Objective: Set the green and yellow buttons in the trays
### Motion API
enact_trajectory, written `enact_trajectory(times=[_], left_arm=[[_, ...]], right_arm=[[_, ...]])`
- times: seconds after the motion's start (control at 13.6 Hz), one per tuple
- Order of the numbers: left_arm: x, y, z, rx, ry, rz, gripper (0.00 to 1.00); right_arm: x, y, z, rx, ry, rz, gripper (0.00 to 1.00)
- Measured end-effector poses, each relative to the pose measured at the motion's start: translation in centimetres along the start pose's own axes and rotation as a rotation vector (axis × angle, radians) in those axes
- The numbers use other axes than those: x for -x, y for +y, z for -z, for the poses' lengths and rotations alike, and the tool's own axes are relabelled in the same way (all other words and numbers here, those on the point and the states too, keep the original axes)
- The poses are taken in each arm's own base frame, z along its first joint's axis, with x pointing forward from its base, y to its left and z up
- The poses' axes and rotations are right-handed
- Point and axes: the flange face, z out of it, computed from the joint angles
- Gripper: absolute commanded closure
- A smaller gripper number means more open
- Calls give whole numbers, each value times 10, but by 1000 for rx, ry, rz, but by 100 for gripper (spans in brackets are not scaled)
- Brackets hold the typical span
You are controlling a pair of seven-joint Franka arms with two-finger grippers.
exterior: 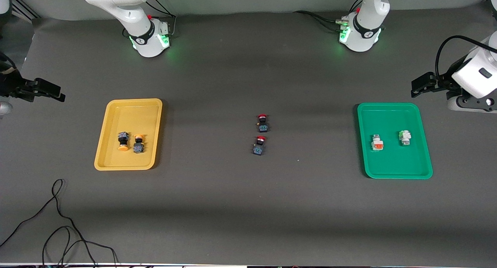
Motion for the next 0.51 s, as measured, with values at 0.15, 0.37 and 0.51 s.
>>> enact_trajectory(times=[0.15, 0.37, 0.51], left_arm=[[0, 0, 0, 0, 0, 0, 0], [0, 0, 0, 0, -2, 0, 0], [1, 0, -1, 0, -9, 0, 0]], right_arm=[[1, -1, -1, 0, 9, 2, 0], [0, -3, -2, 1, 9, 5, 0], [0, -3, -2, 1, 9, 5, 0]])
